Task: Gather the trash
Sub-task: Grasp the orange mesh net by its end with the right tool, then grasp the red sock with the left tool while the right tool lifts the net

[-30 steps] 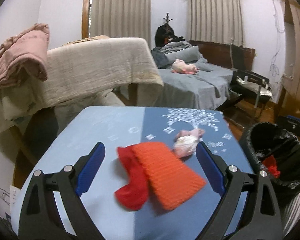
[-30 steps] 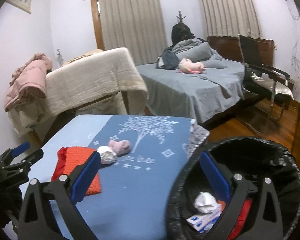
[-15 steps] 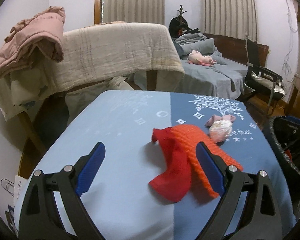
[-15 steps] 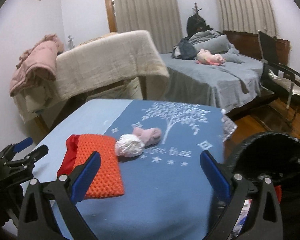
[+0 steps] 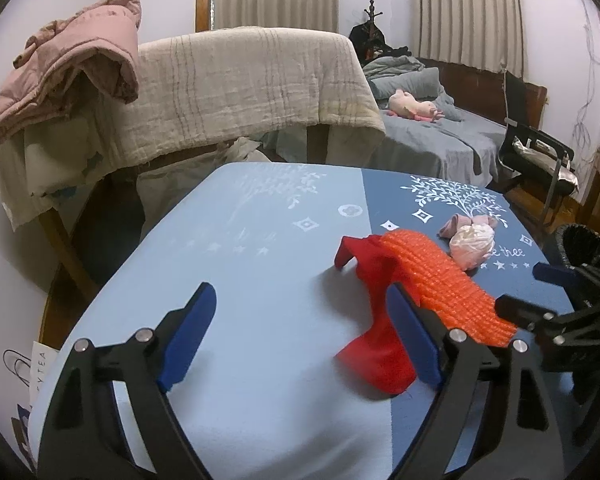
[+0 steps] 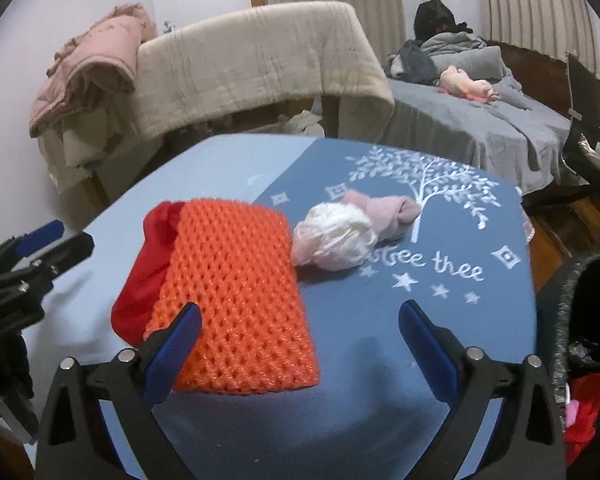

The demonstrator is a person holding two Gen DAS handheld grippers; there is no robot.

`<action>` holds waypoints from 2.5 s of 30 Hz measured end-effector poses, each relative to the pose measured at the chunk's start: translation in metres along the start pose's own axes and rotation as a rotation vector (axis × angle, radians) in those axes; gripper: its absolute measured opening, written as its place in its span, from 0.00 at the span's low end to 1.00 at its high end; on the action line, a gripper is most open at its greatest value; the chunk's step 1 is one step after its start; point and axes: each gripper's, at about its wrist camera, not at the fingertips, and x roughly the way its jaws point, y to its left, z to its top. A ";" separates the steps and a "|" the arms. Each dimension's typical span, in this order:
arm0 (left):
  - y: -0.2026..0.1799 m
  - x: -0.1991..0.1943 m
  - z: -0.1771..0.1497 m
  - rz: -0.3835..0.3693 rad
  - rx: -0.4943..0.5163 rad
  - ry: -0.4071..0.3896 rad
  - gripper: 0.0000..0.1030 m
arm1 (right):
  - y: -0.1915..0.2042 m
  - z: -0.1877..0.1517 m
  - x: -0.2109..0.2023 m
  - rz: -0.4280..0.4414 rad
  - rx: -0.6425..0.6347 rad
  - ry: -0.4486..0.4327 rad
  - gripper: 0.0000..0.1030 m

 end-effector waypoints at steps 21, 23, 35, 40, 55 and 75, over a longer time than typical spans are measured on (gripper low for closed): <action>-0.002 0.004 -0.003 -0.009 -0.018 0.015 0.82 | 0.019 -0.008 0.025 0.131 -0.075 0.126 0.26; -0.002 0.004 -0.003 -0.009 -0.017 0.015 0.82 | 0.018 -0.007 0.022 0.140 -0.072 0.118 0.17; -0.014 -0.006 0.001 -0.019 -0.006 0.003 0.82 | 0.011 -0.001 -0.013 0.183 -0.066 0.031 0.14; -0.023 -0.005 0.002 -0.030 -0.003 0.001 0.81 | -0.002 0.002 -0.031 0.155 -0.055 -0.011 0.14; -0.054 0.044 0.004 -0.069 0.018 0.081 0.70 | -0.044 0.000 -0.044 0.061 0.017 -0.037 0.14; -0.068 0.048 0.017 -0.121 0.028 0.112 0.06 | -0.053 0.009 -0.045 0.057 0.048 -0.043 0.14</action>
